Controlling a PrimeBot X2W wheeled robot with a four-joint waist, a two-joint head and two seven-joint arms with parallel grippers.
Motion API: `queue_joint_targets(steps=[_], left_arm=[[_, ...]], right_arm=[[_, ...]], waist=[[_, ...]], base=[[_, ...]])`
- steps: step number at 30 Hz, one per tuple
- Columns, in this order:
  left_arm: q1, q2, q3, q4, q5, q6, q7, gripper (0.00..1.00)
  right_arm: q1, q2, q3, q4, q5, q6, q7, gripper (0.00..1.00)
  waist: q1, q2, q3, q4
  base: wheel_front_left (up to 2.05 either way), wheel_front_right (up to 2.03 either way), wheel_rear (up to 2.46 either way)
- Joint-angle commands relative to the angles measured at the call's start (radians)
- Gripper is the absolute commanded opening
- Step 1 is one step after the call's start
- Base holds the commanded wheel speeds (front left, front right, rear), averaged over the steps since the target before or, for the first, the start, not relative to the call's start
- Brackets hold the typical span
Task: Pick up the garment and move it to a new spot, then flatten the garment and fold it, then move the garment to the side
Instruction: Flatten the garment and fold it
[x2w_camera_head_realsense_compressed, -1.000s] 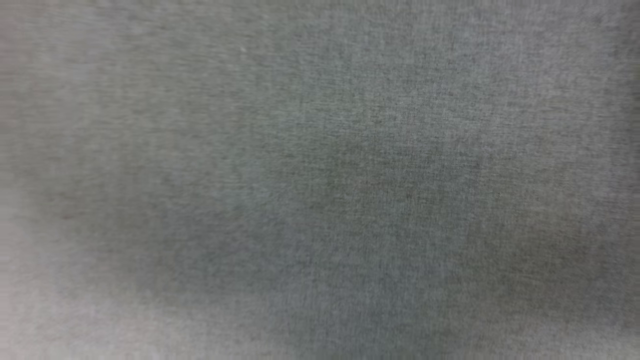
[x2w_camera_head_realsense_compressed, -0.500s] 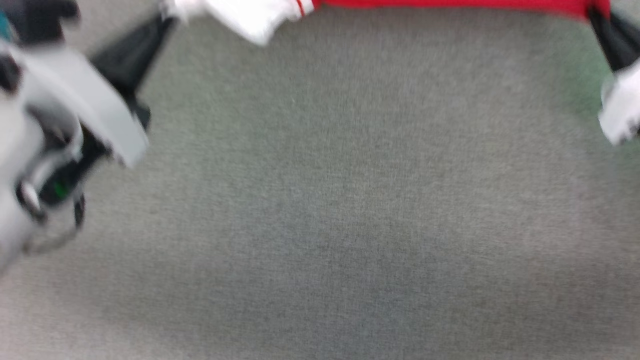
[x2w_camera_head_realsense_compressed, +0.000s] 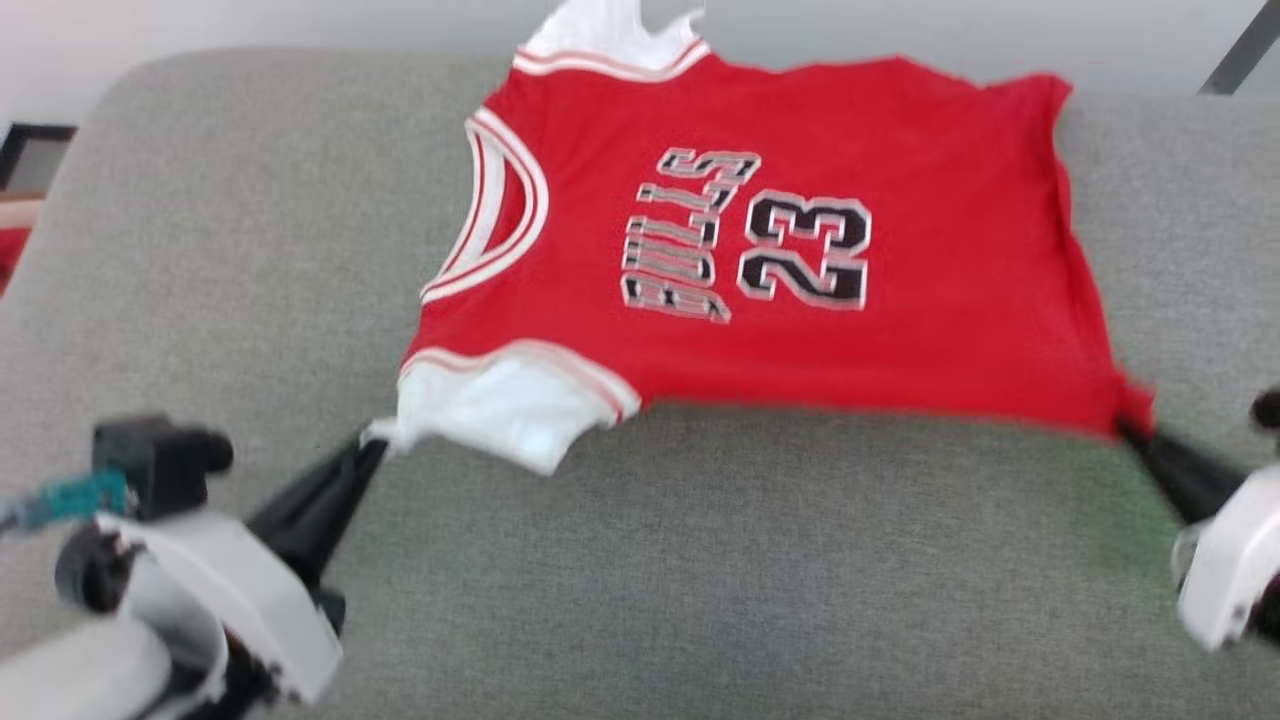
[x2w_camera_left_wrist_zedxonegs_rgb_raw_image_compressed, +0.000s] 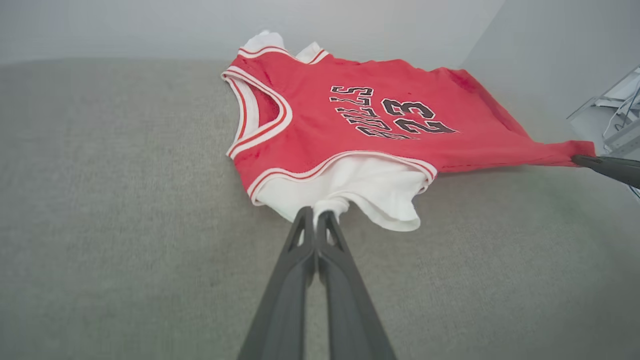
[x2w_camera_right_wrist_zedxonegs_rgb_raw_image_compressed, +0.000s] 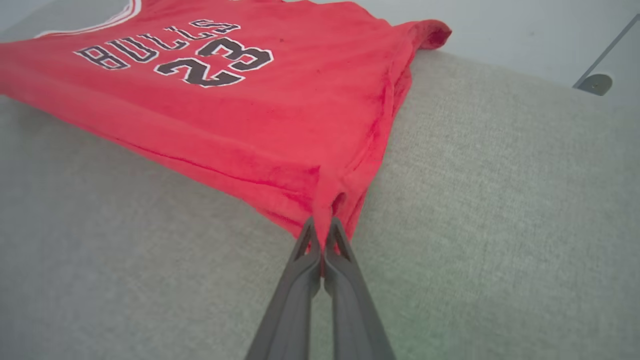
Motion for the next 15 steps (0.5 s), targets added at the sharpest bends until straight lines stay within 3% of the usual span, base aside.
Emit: queue_joint_targets(steps=[1, 7, 15], left_arm=[[0.047, 0.009, 0.001, -0.022, -0.017, 0.024, -0.012, 0.0], [0.227, 0.013, 0.027, -0.118, -0.086, 0.124, -0.023, 0.0], [0.474, -0.01, 0.147, -0.199, -0.131, 0.235, -0.023, 0.0]], right_arm=[[0.06, 0.013, -0.014, -0.034, 0.003, -0.001, 0.028, 0.0], [0.256, 0.019, -0.075, -0.157, 0.024, -0.001, 0.153, 0.0], [0.428, 0.04, -0.188, -0.246, 0.034, -0.001, 0.249, 0.0]], waist=[[0.0, 0.0, -0.026, -0.007], [0.0, 0.0, -0.039, -0.007], [0.0, 0.0, -0.032, -0.005]], base=[[0.0, 0.0, 0.0], [0.0, 0.0, 0.0], [0.0, 0.0, 0.0]])
